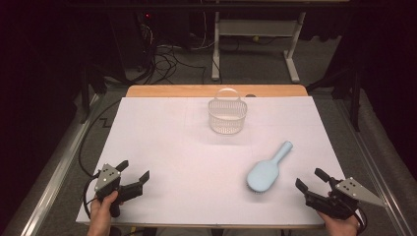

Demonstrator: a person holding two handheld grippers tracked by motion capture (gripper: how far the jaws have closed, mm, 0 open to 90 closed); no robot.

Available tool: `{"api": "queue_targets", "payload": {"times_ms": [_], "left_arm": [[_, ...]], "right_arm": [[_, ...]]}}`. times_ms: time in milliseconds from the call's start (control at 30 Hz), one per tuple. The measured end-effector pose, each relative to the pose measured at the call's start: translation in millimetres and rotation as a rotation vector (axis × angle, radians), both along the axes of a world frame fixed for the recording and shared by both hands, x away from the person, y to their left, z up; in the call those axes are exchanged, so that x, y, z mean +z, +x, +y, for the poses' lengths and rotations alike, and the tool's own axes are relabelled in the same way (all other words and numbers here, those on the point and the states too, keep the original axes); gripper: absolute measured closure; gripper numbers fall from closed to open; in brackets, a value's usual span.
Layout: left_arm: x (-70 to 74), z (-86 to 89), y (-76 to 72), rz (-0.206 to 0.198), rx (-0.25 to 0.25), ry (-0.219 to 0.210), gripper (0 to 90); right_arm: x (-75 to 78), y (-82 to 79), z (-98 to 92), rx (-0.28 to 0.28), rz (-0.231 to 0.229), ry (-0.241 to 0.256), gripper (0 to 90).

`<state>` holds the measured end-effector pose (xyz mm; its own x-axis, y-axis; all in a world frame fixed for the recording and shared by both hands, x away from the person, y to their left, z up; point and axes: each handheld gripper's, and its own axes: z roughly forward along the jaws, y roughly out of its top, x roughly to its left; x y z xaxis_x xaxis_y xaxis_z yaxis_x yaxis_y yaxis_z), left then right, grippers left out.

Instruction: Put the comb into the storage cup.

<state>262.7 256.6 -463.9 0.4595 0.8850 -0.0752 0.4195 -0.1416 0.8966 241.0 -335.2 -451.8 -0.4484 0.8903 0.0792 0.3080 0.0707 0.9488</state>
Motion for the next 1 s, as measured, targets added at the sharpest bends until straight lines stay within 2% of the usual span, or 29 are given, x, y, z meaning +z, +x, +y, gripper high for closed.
{"api": "queue_targets", "payload": {"times_ms": [1000], "left_arm": [[0.4,-0.8,0.4,-0.008,-0.001,0.003,15.0]], "right_arm": [[1.1,-1.3,-0.3,0.001,-0.008,0.020,21.0]]}}
